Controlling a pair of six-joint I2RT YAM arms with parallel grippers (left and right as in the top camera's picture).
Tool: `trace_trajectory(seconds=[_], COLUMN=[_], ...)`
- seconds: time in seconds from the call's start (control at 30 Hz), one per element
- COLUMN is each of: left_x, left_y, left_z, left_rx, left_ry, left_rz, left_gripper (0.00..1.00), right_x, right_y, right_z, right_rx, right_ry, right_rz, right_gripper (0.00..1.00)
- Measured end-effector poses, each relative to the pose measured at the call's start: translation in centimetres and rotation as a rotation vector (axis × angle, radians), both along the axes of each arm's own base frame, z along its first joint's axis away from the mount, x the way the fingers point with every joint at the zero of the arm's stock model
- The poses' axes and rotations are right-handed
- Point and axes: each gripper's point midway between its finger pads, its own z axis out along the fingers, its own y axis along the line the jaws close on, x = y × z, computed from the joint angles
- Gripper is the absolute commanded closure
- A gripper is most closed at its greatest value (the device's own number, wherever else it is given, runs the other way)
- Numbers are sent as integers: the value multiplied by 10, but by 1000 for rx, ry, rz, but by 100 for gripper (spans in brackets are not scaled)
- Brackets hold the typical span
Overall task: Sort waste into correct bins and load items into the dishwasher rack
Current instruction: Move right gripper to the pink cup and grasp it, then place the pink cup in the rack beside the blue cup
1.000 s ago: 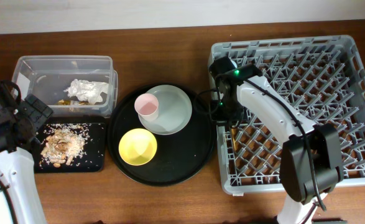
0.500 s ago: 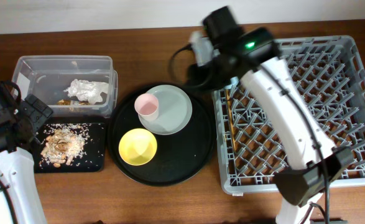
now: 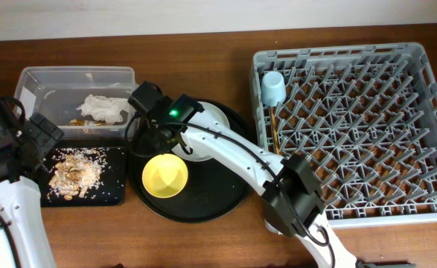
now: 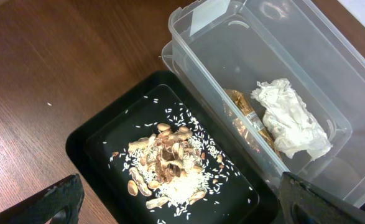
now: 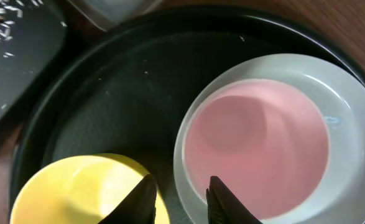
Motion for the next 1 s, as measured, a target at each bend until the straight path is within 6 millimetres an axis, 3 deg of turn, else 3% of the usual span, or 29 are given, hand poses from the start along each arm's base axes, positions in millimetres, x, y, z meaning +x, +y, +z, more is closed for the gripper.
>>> trace_trajectory(seconds=[0.2,0.3,0.37,0.5,0.6,0.67,0.7,0.77,0.8,0.93,1.0], left_x=[0,0,0,0,0,0,0,0,0,0,0], left_y=[0,0,0,0,0,0,0,0,0,0,0], left_z=[0,0,0,0,0,0,0,0,0,0,0], left_rx=[0,0,0,0,0,0,0,0,0,0,0], left_ry=[0,0,0,0,0,1,0,0,0,0,0], left_rz=[0,0,0,0,0,0,0,0,0,0,0], left_gripper=[1,1,1,1,1,1,1,1,1,1,1], right_x=[6,6,6,4,4,6,9,6,8,3,4], right_y=[3,2,1,-18,-43,-61,-87,-129,-151,-192,-221], right_z=[-4,-22,-29,-33,-23,13,64,111,121,113,89], right_rx=[2,-26,-37,-88,-53,57,173,289,347,575,671], right_ry=[-21,0,7,51,161,231,248,296,332,504,566], right_rz=[-6,-5,-8,-29,-65,-76,-87,-101,-100,-48,-74], right_gripper=[77,90,93,96,96,96,96,96,96,96,96])
